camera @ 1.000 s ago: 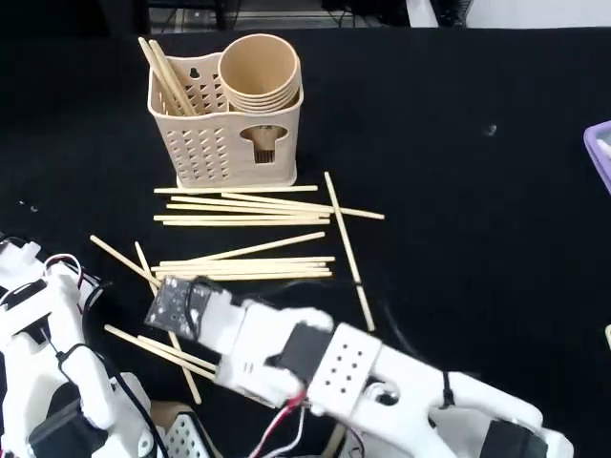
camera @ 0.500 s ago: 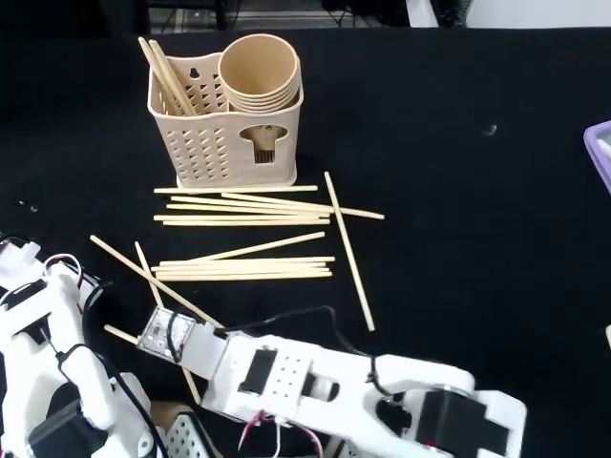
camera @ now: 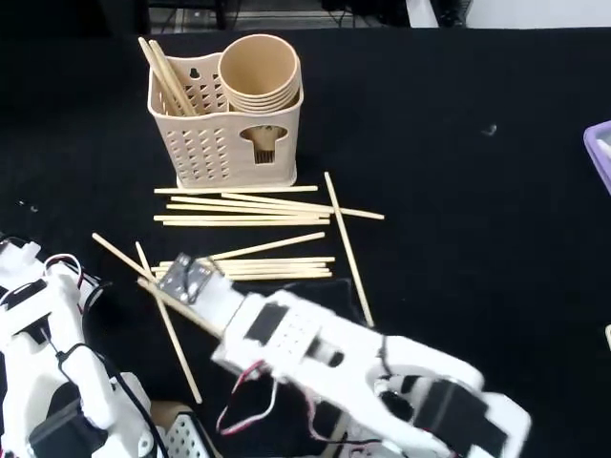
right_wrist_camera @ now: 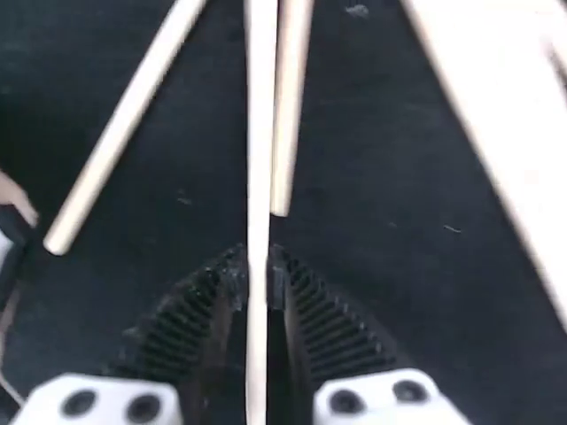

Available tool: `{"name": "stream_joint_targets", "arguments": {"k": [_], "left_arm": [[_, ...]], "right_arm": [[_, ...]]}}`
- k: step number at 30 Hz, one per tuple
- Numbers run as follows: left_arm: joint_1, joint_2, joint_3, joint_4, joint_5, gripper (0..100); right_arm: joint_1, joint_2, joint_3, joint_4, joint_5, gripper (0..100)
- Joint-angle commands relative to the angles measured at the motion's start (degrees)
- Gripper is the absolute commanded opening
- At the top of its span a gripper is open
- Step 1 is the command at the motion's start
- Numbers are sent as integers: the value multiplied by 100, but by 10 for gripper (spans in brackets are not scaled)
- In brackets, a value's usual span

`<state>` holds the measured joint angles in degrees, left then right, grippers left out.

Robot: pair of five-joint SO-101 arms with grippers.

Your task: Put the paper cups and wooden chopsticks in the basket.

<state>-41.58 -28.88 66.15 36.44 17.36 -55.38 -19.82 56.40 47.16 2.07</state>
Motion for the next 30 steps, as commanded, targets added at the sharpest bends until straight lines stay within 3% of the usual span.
{"name": "stream_joint_targets", "arguments": {"k": [1,8,15,18,25,30], "left_arm": [[-57,-167,-22,-88,53,164],[-57,-167,-22,-88,53,164],[-57,-167,-22,-88,53,164],[-48,-167,-22,-88,53,164],[-48,-167,-13,-88,53,164],[-48,-167,-13,-88,53,163]], "right_arm": [[633,-1165,-268,457,519,10],[1248,-3090,-251,712,580,11],[1477,-3732,-787,369,545,11],[1618,-3758,-1411,-923,536,11],[1644,-2756,-1815,-5389,536,11],[1705,-1341,-2905,-5916,536,11]]}}
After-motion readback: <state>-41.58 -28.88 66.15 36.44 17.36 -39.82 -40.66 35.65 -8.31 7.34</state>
